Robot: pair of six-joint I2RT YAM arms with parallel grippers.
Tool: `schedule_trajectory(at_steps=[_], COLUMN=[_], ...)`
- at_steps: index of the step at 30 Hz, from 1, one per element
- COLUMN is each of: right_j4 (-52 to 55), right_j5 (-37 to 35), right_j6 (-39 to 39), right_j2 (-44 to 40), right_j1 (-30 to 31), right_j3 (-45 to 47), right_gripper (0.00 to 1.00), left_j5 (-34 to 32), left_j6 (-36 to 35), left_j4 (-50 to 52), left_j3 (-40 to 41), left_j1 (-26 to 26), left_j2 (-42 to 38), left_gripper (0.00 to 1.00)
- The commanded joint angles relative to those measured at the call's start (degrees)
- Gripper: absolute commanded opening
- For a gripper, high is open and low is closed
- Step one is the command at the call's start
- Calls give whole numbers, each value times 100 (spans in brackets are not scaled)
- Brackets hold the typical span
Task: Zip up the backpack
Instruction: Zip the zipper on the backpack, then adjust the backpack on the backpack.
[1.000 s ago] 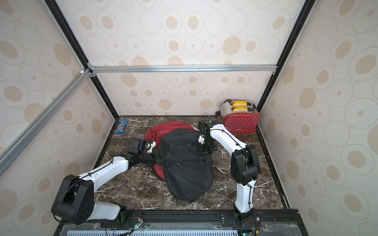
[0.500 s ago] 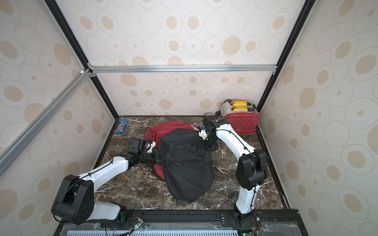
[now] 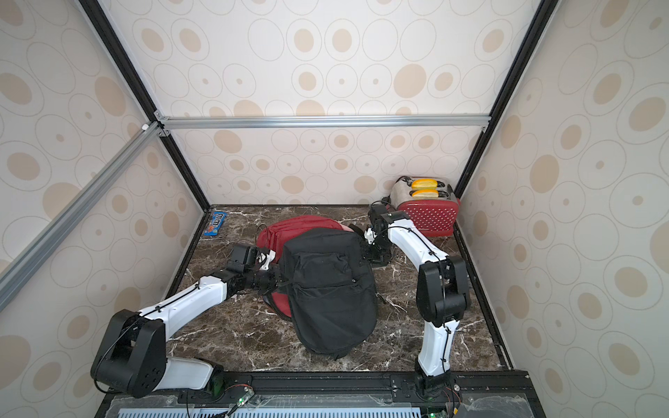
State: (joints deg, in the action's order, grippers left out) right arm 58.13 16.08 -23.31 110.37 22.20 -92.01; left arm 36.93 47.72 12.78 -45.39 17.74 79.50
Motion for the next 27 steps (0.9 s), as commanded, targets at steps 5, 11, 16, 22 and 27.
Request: schedule_trajectory(at_steps=[5,11,16,22,27], right_j4=[-835,-858,-619,-758,-984], right_j5=[1005,1221,1364,1662,1632], right_j6=[-43,-224,-503,-842,-990], right_j2=[-41,-1096,-1419,-999,-645], right_j1=[-75,-75,-59,42,116], right_j3=[323,406,-140,-668,-494], right_gripper=[6,0,0,0,0], left_j5=[-45,-114,-345,-991,-1807], left_j6=[-139,-179,-123,-142,-536], left_j4=[419,790,1153,1959,2654], left_j3=[-524,-1431,-2519,-3607,-4049], left_j1=[-28,-26,-48,-278,-543], left_j2=[105,144,372,1017,1751], left_gripper=[0,0,0,0,44])
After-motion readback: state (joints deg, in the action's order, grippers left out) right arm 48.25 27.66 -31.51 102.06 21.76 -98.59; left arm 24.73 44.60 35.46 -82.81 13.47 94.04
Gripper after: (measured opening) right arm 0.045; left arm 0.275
